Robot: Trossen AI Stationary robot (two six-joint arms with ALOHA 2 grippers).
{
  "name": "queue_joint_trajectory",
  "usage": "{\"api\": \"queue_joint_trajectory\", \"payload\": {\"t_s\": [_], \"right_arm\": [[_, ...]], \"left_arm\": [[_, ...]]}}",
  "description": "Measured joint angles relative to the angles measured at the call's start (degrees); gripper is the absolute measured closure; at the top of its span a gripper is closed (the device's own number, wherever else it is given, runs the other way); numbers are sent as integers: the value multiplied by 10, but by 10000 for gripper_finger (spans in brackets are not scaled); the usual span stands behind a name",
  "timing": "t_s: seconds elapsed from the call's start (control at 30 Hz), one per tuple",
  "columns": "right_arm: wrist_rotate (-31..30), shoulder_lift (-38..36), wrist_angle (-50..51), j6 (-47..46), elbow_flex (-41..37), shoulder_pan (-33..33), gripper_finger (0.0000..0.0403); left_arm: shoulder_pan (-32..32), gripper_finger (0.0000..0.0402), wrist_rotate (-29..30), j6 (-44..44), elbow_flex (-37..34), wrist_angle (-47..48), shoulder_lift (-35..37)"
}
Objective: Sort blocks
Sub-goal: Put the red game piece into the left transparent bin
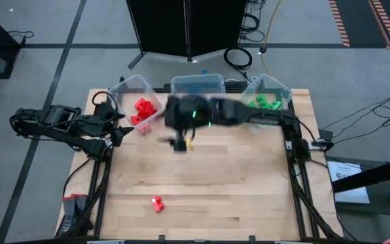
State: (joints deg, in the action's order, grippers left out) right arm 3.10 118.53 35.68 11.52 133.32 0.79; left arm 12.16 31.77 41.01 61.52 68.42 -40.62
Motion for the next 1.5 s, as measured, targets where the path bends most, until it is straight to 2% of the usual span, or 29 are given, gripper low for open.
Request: {"api": "queue_joint_trajectory", "payload": {"t_s": [0.13,0.37,0.6,0.77,0.9,1.23,1.5], "right_arm": [[2,35,1,-42,0,-64,55],[-15,149,-96,-34,-2,-153,55],[-17,242,-223,-27,-1,-184,55],[-16,293,-267,-35,-1,-190,55],[-16,314,-260,-77,-1,-189,55],[-16,339,-166,-92,-1,-187,55],[-12,362,-139,-115,-1,-187,55]], "left_arm": [[0,66,0,0,0,0,0],[0,66,-15,3,0,-1,0],[0,66,-30,6,0,-1,-1],[0,66,-30,6,0,0,-1],[0,66,-30,6,0,0,-1],[0,66,-30,6,0,1,-2],[0,66,-30,6,0,1,-2]]}}
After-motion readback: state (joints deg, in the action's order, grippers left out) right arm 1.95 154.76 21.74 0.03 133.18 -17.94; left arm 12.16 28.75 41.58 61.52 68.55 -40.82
